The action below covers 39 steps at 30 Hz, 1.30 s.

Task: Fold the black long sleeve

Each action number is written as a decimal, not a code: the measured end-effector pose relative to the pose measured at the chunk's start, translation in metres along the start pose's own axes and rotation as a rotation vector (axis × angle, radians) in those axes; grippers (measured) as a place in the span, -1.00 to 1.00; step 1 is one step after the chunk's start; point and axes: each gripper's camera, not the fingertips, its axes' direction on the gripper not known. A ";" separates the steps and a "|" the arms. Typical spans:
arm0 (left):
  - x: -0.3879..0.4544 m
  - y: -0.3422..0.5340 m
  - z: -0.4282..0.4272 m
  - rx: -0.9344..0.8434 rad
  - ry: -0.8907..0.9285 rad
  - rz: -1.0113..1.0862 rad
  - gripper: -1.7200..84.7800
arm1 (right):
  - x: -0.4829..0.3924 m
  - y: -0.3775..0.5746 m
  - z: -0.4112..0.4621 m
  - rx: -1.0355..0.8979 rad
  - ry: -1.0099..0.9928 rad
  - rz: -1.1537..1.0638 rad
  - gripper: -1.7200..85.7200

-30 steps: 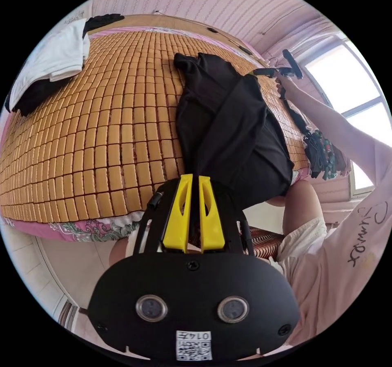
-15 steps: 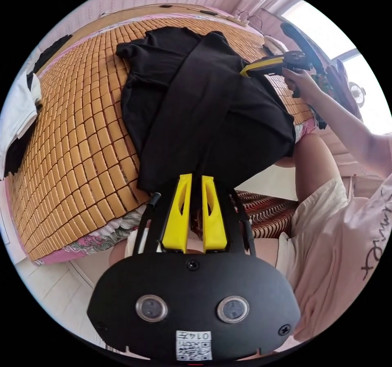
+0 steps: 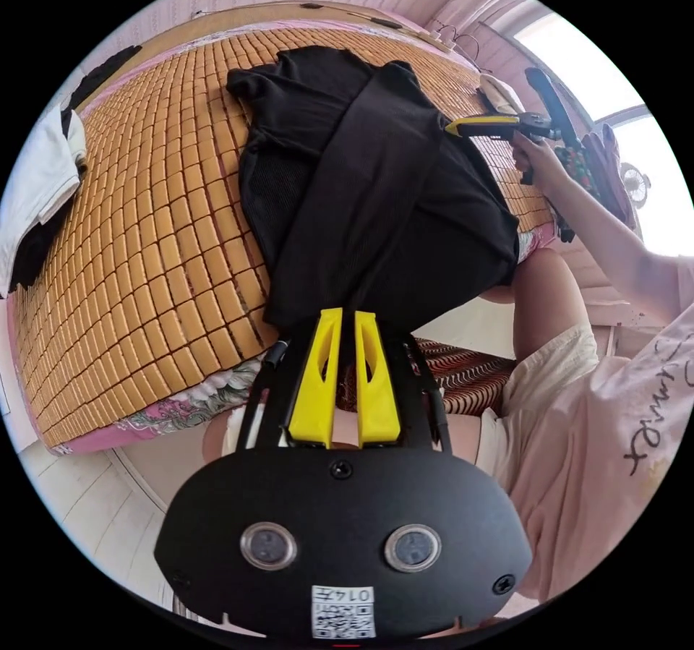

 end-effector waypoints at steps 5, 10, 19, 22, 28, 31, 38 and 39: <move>-0.065 -0.052 -0.048 0.205 -0.019 -0.054 -0.86 | 0.072 -0.035 -0.022 0.110 0.036 0.099 -0.77; -0.118 -0.144 -0.058 0.378 0.050 -0.137 -0.81 | 0.139 -0.081 -0.013 0.120 -0.044 0.268 -0.66; -0.166 -0.258 0.008 0.133 0.236 -0.314 -0.80 | 0.201 -0.098 0.015 0.053 -0.184 0.369 -0.93; -0.173 -0.268 0.006 0.169 0.217 -0.324 -0.92 | 0.220 -0.096 0.006 0.073 -0.204 0.368 -0.95; -0.143 -0.286 -0.012 0.253 0.011 -0.178 -0.97 | 0.257 -0.085 -0.025 0.170 -0.197 0.428 -0.95; -0.138 -0.293 -0.025 0.335 0.037 -0.201 -0.98 | 0.266 -0.079 -0.041 0.217 -0.169 0.436 -0.95; -0.115 -0.304 -0.050 0.443 0.022 -0.145 -0.98 | 0.282 -0.067 -0.081 0.309 -0.134 0.459 -0.95; -0.115 -0.303 -0.052 0.451 0.030 -0.142 -0.98 | 0.282 -0.065 -0.083 0.311 -0.133 0.454 -0.95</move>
